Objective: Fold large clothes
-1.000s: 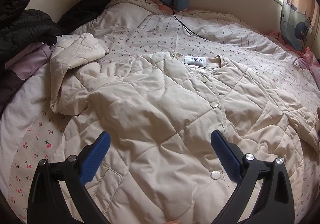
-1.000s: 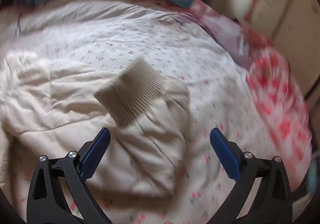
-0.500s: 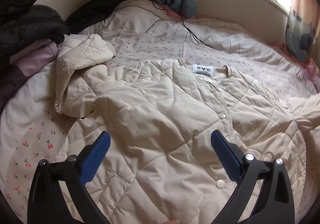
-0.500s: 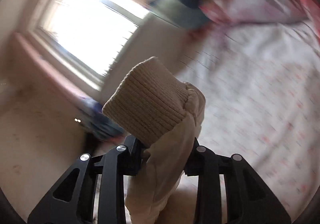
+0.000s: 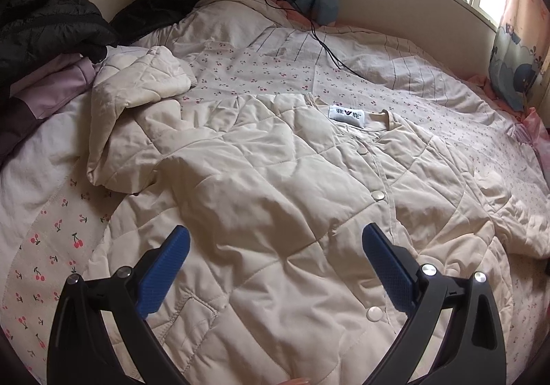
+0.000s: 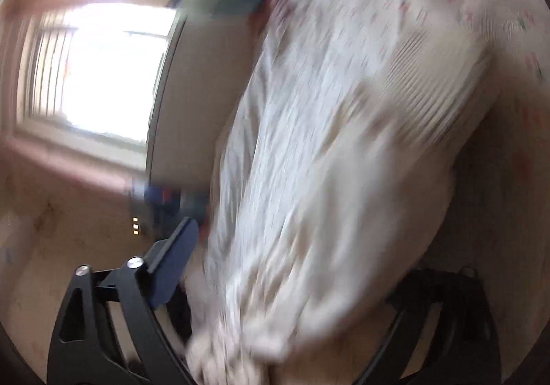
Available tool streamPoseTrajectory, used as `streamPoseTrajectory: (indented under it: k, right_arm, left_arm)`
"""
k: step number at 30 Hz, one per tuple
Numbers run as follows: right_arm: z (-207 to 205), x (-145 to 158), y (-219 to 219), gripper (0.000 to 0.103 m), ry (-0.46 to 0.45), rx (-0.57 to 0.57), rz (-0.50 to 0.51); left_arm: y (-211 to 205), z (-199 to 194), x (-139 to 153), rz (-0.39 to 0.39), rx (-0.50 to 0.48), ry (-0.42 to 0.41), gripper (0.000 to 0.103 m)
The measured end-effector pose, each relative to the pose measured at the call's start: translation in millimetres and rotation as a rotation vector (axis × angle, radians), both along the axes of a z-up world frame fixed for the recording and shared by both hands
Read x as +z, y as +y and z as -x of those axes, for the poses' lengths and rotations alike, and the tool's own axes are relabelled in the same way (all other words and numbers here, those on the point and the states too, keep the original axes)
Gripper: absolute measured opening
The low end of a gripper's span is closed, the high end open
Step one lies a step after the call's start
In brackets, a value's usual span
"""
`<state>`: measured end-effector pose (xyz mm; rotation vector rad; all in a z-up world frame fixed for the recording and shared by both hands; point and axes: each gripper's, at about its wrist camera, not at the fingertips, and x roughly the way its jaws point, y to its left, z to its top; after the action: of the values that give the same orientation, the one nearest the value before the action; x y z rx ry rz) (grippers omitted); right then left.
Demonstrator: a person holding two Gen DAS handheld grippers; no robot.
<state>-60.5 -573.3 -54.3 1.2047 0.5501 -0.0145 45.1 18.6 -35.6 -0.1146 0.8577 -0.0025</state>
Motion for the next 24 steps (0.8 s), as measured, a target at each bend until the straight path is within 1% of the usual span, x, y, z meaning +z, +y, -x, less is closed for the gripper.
streamPoseTrajectory:
  k: [1,2,3,4,5,6,7,8,10,11,12,14,15,16,17,18,19,20,21,22,23,24]
  right_arm:
    - [3,5,42,0.092,0.035,0.152,-0.001]
    - [5,5,80,0.092,0.059,0.29,-0.027]
    - [7,2,119,0.092,0.104,0.407,-0.048]
    - [11,-2,163,0.092,0.185,0.519,-0.035]
    - [15,-6,197,0.091,0.216,0.599,-0.029]
    - [17,-17,226,0.091,0.265,0.661,-0.067]
    - [19,-27,247,0.092,0.321,0.701,-0.098]
    - [23,-36,271,0.092,0.343,0.739,-0.126]
    - [13,-46,303,0.09,0.351,0.789,-0.108]
    - [4,-44,313,0.085,0.32,0.811,-0.112]
    - [-4,-43,322,0.066,0.276,0.813,-0.133]
    - [-13,-40,327,0.019,0.266,0.796,-0.083]
    - [-16,-36,324,0.013,0.246,0.791,-0.093]
    - [-18,-24,319,0.012,0.214,0.783,-0.084]
    - [-5,-5,327,0.012,0.168,0.782,-0.062]
    - [-1,20,314,0.012,0.101,0.78,-0.042]
    - [10,39,311,0.012,0.06,0.771,-0.013]
    - [26,61,296,0.012,0.019,0.749,0.022]
    - [42,74,279,0.012,0.005,0.725,0.049]
    - [47,77,266,0.012,0.025,0.721,0.071]
    - [55,70,256,0.012,0.069,0.727,0.086]
    - [66,54,243,0.012,0.134,0.736,0.08]
  left_arm:
    - [1,1,1,0.007,-0.001,-0.004,0.096]
    - [1,2,2,0.006,-0.002,-0.011,0.096]
    - [-1,3,3,-0.002,-0.003,-0.019,0.096]
    - [-2,4,4,-0.017,-0.001,-0.032,0.096]
    - [-2,4,5,-0.034,0.001,-0.041,0.096]
    - [-2,5,7,-0.044,0.008,-0.038,0.096]
    - [0,6,10,-0.033,0.015,-0.033,0.096]
    - [3,9,15,-0.009,0.02,-0.034,0.096]
    - [12,23,30,0.023,0.037,-0.052,0.096]
    - [18,35,40,0.035,0.047,-0.066,0.096]
    - [23,45,47,0.047,0.055,-0.077,0.096]
    - [36,65,60,0.056,0.06,-0.091,0.096]
    - [41,72,65,0.044,0.063,-0.091,0.096]
    - [48,80,71,0.026,0.074,-0.091,0.096]
    - [54,85,77,0.017,0.085,-0.093,0.096]
    - [64,93,84,0.013,0.099,-0.103,0.096]
    - [73,100,92,0.007,0.114,-0.117,0.096]
    - [81,107,98,-0.004,0.129,-0.13,0.096]
    - [85,110,102,-0.011,0.137,-0.134,0.096]
    - [90,114,104,-0.015,0.141,-0.135,0.096]
    - [93,116,104,-0.016,0.14,-0.13,0.096]
    - [93,116,102,-0.02,0.137,-0.12,0.096]
